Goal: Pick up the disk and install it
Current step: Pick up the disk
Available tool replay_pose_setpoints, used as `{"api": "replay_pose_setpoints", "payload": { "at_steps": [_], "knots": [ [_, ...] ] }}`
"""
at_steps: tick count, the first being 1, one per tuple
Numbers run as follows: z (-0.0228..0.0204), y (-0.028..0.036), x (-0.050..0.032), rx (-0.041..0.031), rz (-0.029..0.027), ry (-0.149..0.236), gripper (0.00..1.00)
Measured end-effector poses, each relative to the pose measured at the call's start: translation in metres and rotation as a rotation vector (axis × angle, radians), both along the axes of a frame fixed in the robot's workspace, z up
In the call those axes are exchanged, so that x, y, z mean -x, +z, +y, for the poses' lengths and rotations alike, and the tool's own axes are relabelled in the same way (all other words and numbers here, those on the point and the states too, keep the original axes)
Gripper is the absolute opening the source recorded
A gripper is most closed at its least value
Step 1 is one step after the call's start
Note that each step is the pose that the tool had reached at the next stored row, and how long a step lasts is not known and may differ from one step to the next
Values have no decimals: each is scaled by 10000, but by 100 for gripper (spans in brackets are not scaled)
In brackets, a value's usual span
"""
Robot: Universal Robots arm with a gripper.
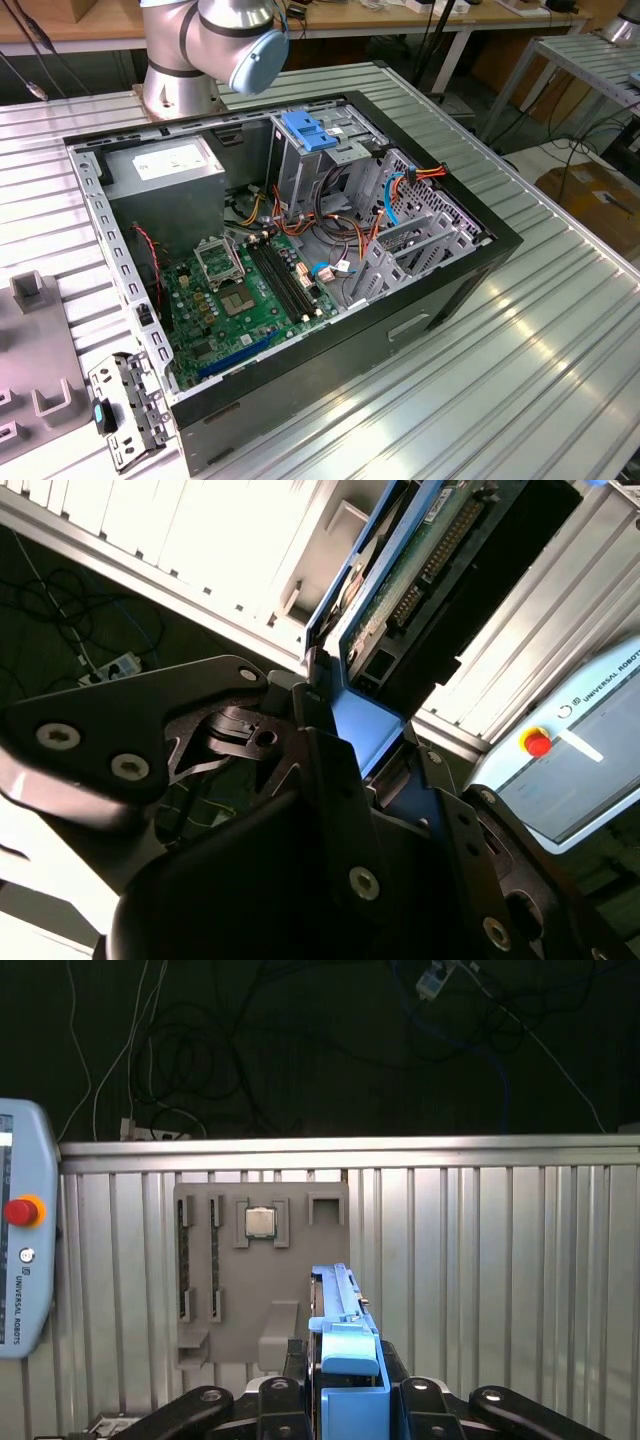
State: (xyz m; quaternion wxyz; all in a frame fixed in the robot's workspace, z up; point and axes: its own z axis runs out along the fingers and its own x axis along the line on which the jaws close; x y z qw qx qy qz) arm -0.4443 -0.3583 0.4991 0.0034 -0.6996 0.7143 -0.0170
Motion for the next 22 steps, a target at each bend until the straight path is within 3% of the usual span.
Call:
{"api": "replay_pose_setpoints", "payload": {
  "at_steps": [22],
  "knots": [
    [0, 0, -156, 0, 0, 0, 37]
  ]
}}
